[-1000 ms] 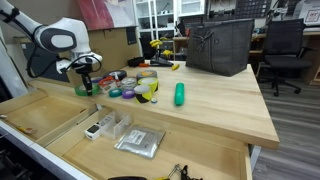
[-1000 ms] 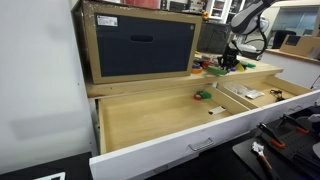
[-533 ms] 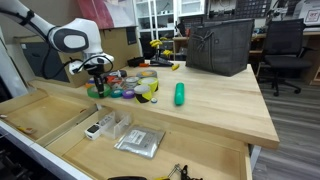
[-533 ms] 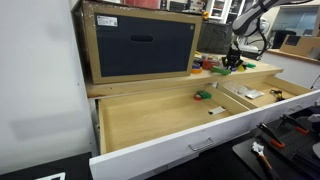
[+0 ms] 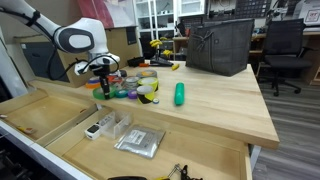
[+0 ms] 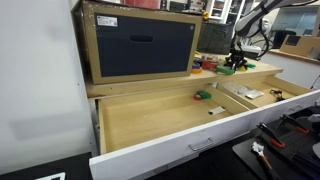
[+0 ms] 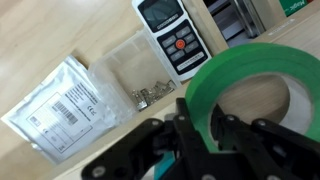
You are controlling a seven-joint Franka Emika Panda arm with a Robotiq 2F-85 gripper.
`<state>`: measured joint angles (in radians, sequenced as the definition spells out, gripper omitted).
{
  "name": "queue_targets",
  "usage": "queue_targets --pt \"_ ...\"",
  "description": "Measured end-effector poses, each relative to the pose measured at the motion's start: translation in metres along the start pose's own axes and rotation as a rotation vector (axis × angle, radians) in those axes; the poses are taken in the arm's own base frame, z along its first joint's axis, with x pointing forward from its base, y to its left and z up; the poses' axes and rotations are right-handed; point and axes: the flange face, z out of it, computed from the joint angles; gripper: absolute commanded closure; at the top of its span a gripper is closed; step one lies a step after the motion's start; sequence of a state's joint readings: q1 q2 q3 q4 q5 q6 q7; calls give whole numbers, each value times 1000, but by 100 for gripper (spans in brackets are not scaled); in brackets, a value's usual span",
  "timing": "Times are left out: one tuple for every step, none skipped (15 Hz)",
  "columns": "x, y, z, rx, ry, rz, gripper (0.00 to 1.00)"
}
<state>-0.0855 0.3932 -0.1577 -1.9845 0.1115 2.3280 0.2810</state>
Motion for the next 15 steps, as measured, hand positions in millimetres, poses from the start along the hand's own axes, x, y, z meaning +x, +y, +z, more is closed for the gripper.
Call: queue_targets --pt "0 -1 0 -5 3 -7 94" --pt "0 -2 -1 -10 5 -14 94" --pt "0 -3 -1 -15 8 -21 94" --pt "0 -5 -2 -21 12 -31 94" --pt "0 -7 -3 -27 16 -42 94" --pt "0 -10 -5 -32 22 -54 94" --pt "0 -15 -7 -35 27 -67 94" --pt "-1 -20 -8 -40 32 -81 94" --pt "-2 -24 -8 -47 35 -94 94" --pt "-4 -27 -8 -54 37 -108 94" --pt "-6 -31 -8 -59 39 -120 94" --pt "-8 -38 -8 -57 40 -133 94" --pt "-12 -47 -8 -55 40 -149 94" --pt "-16 -57 -9 -51 43 -166 94" --pt "-19 -67 -10 -46 49 -182 94"
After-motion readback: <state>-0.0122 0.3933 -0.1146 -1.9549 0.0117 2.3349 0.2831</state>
